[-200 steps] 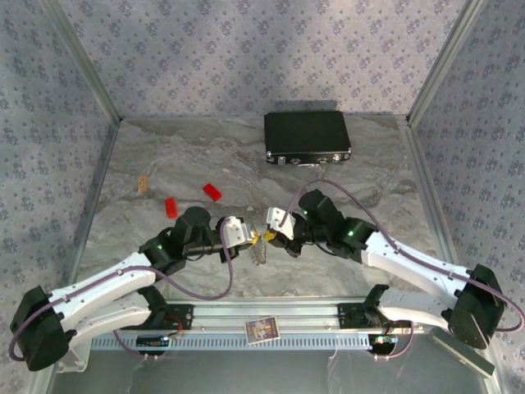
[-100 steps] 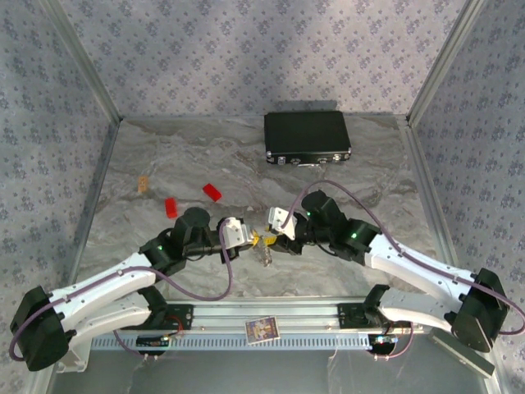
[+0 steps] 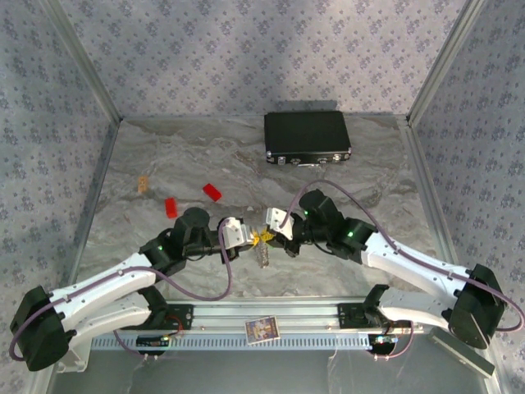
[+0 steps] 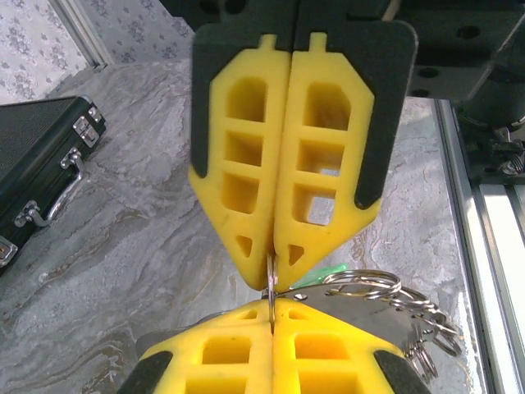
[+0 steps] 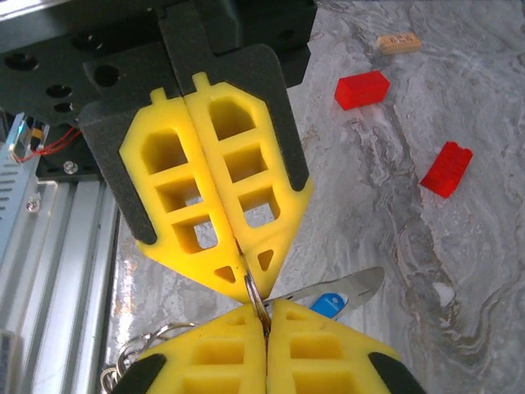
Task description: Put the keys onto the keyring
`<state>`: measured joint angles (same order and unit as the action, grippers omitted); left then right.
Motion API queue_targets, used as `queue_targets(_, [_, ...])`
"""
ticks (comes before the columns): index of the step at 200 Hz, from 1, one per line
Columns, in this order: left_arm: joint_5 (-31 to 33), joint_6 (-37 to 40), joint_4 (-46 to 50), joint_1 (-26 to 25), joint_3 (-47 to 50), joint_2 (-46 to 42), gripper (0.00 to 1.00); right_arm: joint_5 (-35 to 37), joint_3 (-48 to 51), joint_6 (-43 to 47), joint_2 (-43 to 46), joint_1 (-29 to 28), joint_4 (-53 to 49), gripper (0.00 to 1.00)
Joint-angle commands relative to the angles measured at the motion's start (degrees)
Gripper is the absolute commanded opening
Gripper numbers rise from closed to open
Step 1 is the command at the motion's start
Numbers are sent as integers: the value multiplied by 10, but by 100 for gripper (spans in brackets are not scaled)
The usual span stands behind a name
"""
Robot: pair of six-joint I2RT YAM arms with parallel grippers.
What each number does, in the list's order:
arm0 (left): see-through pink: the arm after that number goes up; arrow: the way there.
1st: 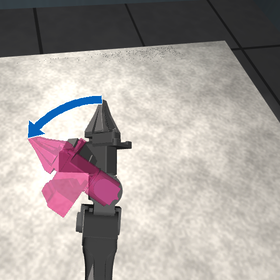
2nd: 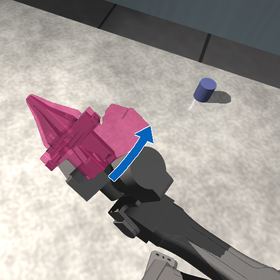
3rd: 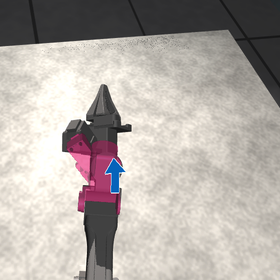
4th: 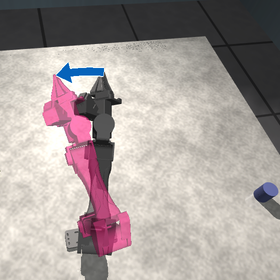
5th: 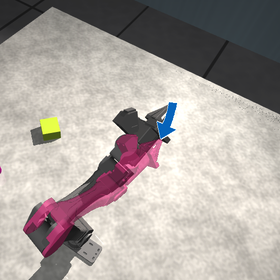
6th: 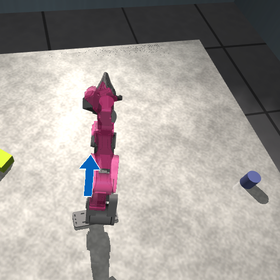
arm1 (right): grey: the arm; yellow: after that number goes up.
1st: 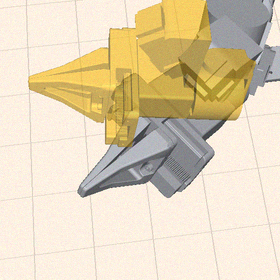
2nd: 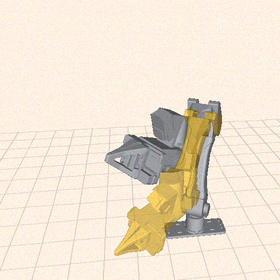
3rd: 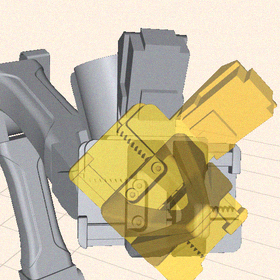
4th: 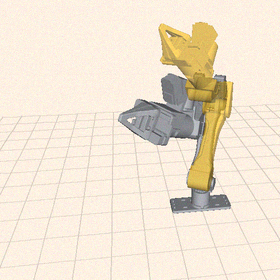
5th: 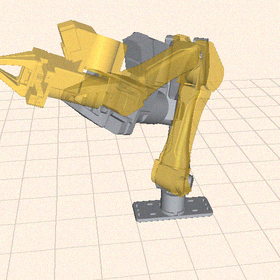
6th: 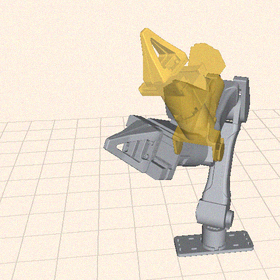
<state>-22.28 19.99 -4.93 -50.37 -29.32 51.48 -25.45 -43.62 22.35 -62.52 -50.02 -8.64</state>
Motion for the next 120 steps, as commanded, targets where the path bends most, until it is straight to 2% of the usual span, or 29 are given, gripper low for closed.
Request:
queue_targets(1, [-1,-11,-43,-5,-2,-9,8,-21,-7,2,-3,-5,8,0])
queue_targets(16, [18,-12,-33,-4,-3,-16,25,-20,-13,11,-3,-4,-6,0])
queue_targets(23, [25,-13,-28,-5,-3,-20,28,-17,-18,17,-4,-5,-17,0])
queue_targets(82, [32,1,54,-5,-22,-28,27,25,-82,75,-42,-23,-121,0])
queue_targets(120, [22,9,64,-5,-33,-14,25,40,-113,92,-63,-37,-145,0])
